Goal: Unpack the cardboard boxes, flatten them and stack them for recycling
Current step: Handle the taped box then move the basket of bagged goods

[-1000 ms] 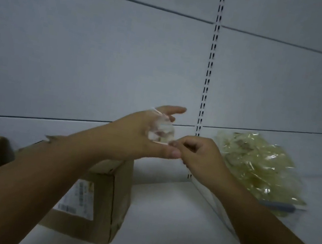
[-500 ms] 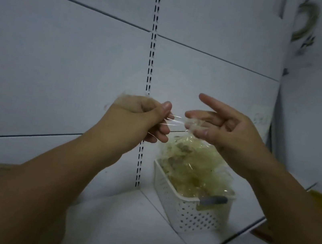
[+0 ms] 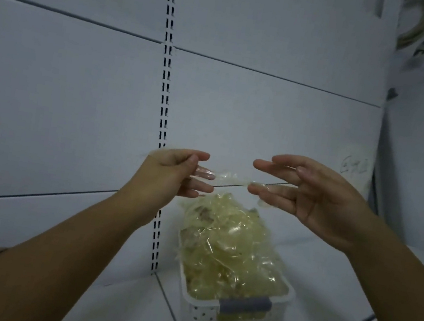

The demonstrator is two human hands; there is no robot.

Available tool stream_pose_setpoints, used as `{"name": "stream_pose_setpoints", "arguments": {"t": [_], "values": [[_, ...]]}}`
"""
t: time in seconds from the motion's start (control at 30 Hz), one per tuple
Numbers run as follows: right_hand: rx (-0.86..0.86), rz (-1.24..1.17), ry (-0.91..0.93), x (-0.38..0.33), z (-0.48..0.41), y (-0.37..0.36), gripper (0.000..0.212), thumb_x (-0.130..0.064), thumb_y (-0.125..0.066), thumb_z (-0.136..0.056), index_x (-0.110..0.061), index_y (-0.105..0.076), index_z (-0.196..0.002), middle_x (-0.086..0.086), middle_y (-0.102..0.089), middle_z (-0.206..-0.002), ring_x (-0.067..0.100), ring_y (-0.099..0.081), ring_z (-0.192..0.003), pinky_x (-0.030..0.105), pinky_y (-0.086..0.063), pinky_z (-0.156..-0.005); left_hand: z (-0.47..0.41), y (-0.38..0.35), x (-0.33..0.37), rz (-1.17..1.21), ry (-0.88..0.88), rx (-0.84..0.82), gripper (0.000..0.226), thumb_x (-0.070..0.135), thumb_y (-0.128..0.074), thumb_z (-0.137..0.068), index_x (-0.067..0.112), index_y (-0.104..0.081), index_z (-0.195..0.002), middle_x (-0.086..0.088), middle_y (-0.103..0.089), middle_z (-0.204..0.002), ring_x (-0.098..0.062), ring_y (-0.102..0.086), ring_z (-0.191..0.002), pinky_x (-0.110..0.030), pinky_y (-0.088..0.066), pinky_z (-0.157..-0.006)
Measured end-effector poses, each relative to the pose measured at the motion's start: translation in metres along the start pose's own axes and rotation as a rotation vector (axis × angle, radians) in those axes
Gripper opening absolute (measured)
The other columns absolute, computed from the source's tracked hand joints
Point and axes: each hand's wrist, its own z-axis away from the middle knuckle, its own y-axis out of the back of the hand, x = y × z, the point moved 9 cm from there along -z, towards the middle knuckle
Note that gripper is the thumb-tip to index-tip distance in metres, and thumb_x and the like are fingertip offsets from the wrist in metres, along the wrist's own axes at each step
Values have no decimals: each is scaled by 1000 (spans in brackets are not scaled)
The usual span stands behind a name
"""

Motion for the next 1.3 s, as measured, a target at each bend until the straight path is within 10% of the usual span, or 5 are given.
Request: {"name": "stream_pose_setpoints", "arguments": {"t": [0.27, 0.5, 0.8, 1.13, 1.3], "values": [[414, 451, 537, -14, 35, 8, 20, 1, -53, -87, -13, -68, -89, 3, -73, -89, 19, -71, -82, 26, -57, -74, -21, -19, -14, -257, -120, 180, 21, 14, -46, -97, 20, -66, -96, 0, -71, -72, -10, -68, -66, -20, -51, -65], [813, -170, 550, -15, 65, 100, 15, -4, -47, -91, -8, -59, -82, -1, -72, -68, 16, -70, -83, 23, -54, -75, -19, -4, -20, -697, -192, 327, 29, 4, -44, -94, 18, -65, -110, 11, -68, -90, -6, -61, -84, -5, -41, -67], [-177, 1227, -158, 102, -22, 1, 56, -51, -31, -94, -34, -20, -146, -17, -23, -152, 4, -26, -137, 18, -20, -108, -12, -41, -77, -750, -9, -144, 28, 26, -41, -98, 25, -69, -95, 7, -70, -79, -10, -65, -69, -23, -53, -64], [-440, 1514, -440, 151, -7, 5, 43, -46, -25, -98, -20, -53, -118, 1, -59, -97, 12, -50, -80, 28, -37, -75, 21, -29, -87, -593, 250, -662, 71, 67, -46, -75, 39, -35, -139, 24, -44, -130, 6, -43, -114, -7, -33, -82], [-423, 1547, -440, 158, -2, 7, 42, -45, -23, -99, -18, -49, -118, 0, -55, -91, 8, -47, -74, 28, -35, -75, 1, -45, -60, -653, 167, -480, 78, 77, -20, -76, 39, -28, -143, 17, -27, -151, 2, -27, -126, -21, -23, -101]]}}
